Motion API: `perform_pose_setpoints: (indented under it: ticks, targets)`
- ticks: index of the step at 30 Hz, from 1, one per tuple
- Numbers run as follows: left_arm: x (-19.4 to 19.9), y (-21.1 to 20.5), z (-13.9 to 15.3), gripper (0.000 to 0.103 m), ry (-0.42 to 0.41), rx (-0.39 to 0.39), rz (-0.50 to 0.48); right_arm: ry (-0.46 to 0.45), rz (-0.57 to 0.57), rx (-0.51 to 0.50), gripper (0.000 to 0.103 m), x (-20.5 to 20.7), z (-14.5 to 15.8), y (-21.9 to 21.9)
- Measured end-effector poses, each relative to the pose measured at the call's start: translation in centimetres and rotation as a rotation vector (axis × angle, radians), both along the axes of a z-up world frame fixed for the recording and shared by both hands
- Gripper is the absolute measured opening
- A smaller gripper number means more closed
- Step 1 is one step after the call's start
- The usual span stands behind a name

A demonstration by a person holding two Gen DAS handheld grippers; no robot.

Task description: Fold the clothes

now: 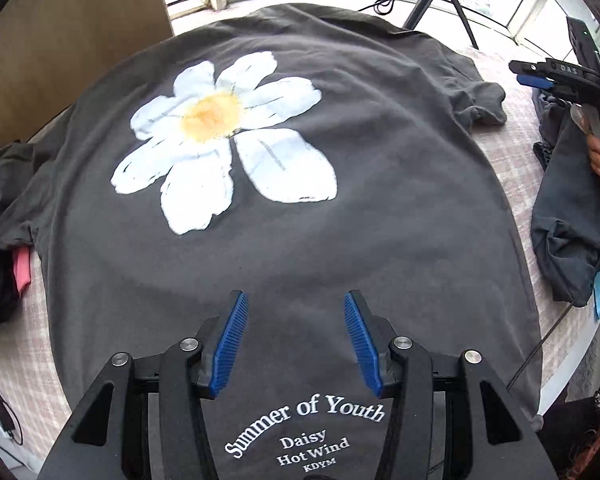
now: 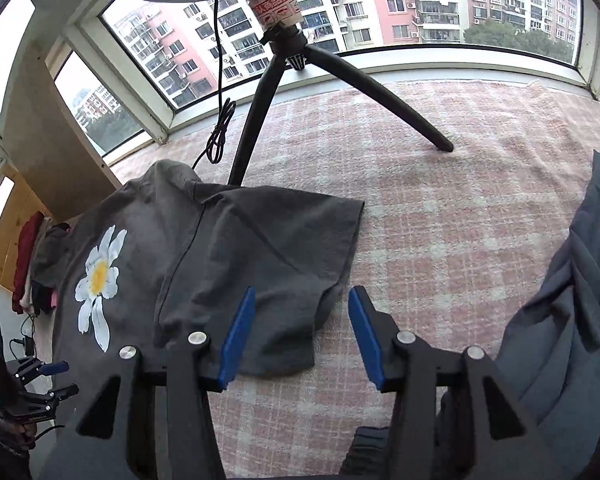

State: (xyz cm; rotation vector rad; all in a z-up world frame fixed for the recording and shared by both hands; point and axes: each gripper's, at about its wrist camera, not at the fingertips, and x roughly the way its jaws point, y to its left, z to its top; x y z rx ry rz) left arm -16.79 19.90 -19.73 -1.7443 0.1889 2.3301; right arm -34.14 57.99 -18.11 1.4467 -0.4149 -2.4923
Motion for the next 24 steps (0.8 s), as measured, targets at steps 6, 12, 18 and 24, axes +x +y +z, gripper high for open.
perform_pose_setpoints:
  ticks: [6,12,18,24]
  targets:
    - [-4.6,13.1,2.2,0.049,0.122,-0.007,-0.321,-0.060,0.147,0.234,0.048,-7.7,-2.9,-1.9]
    - [-9.3,25.3,0.1,0.052,0.220,-0.038,-0.542,-0.064,0.219,0.237,0.048,-10.1,-5.4,-3.3]
    - [-13.2,30.4,-3.7,0.048,0.208,-0.056,-0.581,-0.028,0.283,0.261,0.004,-10.3,-5.4,-4.3]
    - [-17.0,27.0,0.0,0.014,0.179,0.338,-0.391,0.117,0.194,0.189,0.004,-10.5,-2.0,-2.8]
